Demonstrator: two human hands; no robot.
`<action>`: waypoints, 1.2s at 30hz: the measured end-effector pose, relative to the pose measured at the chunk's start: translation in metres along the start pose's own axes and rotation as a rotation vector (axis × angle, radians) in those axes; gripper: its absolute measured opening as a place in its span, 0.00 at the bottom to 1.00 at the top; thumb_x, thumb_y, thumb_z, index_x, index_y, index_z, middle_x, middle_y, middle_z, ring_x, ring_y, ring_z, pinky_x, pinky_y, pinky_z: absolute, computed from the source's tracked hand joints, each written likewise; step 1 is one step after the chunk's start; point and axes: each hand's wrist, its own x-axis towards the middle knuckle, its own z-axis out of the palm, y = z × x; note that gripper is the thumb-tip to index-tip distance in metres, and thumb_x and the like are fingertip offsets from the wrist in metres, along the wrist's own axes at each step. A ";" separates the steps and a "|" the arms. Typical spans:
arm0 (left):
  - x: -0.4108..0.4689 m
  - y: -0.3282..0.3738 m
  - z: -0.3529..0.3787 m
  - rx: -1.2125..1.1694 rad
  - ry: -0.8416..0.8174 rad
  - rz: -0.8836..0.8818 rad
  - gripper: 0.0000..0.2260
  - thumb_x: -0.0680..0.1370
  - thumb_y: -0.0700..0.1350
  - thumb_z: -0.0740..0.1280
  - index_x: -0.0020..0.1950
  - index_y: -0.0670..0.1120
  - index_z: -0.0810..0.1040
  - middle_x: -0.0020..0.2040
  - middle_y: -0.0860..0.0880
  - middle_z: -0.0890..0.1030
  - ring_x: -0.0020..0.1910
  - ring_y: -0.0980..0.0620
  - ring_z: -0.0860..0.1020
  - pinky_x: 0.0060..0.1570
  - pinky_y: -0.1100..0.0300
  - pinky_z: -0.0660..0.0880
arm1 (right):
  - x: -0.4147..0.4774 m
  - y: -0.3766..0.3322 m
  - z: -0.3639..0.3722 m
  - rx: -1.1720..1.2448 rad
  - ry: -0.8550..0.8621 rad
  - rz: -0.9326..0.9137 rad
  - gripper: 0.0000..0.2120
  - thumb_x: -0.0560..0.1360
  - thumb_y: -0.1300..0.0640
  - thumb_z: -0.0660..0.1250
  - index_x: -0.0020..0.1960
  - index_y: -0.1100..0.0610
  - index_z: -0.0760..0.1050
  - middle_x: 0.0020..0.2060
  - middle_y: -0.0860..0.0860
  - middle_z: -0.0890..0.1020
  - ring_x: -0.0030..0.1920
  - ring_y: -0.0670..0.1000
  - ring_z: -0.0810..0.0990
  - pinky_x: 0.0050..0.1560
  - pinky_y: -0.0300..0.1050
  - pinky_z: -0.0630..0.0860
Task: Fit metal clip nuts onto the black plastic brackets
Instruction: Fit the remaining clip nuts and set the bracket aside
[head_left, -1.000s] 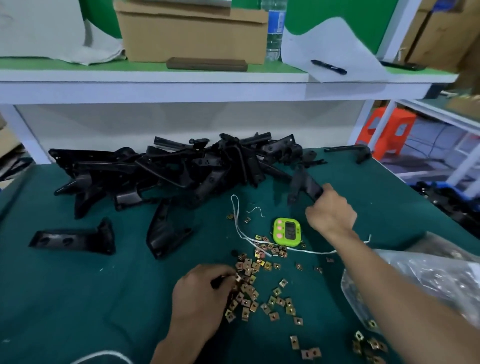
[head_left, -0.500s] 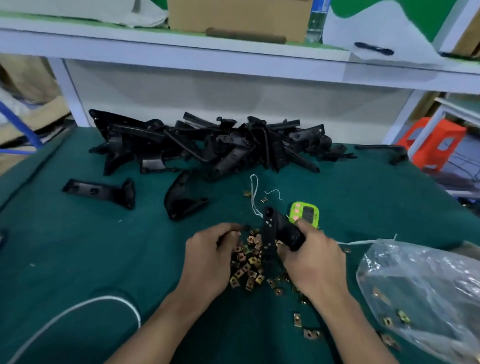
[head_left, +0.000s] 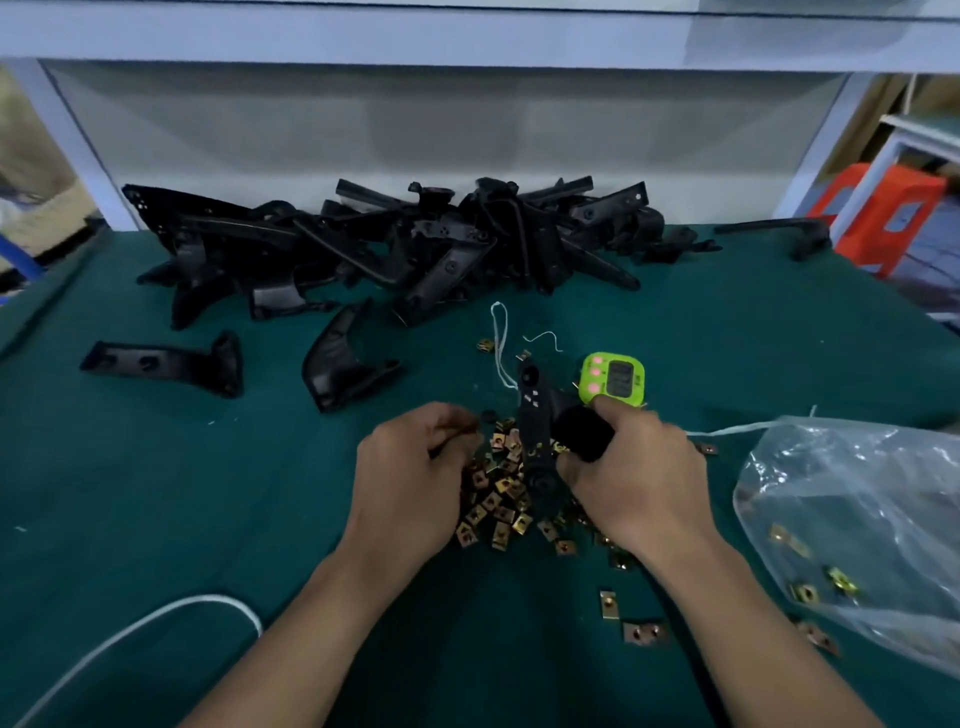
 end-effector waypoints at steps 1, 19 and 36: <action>0.001 0.001 -0.001 0.014 -0.004 0.010 0.11 0.79 0.41 0.71 0.46 0.58 0.83 0.40 0.66 0.84 0.42 0.68 0.82 0.41 0.78 0.72 | 0.000 0.000 0.000 -0.003 0.000 0.001 0.13 0.65 0.43 0.72 0.41 0.43 0.69 0.27 0.41 0.68 0.33 0.54 0.70 0.32 0.44 0.65; -0.013 0.018 0.001 0.112 -0.103 0.232 0.18 0.79 0.35 0.64 0.38 0.58 0.72 0.32 0.61 0.78 0.32 0.61 0.75 0.31 0.71 0.66 | -0.012 -0.027 -0.006 0.468 -0.123 -0.186 0.18 0.67 0.38 0.59 0.41 0.51 0.77 0.32 0.48 0.79 0.35 0.52 0.77 0.36 0.53 0.77; -0.011 0.017 -0.005 0.077 -0.189 0.140 0.06 0.76 0.41 0.71 0.42 0.53 0.81 0.36 0.56 0.83 0.36 0.62 0.79 0.36 0.71 0.70 | -0.012 -0.024 -0.016 0.397 -0.142 -0.320 0.10 0.68 0.49 0.68 0.31 0.49 0.70 0.25 0.48 0.70 0.29 0.50 0.63 0.27 0.39 0.62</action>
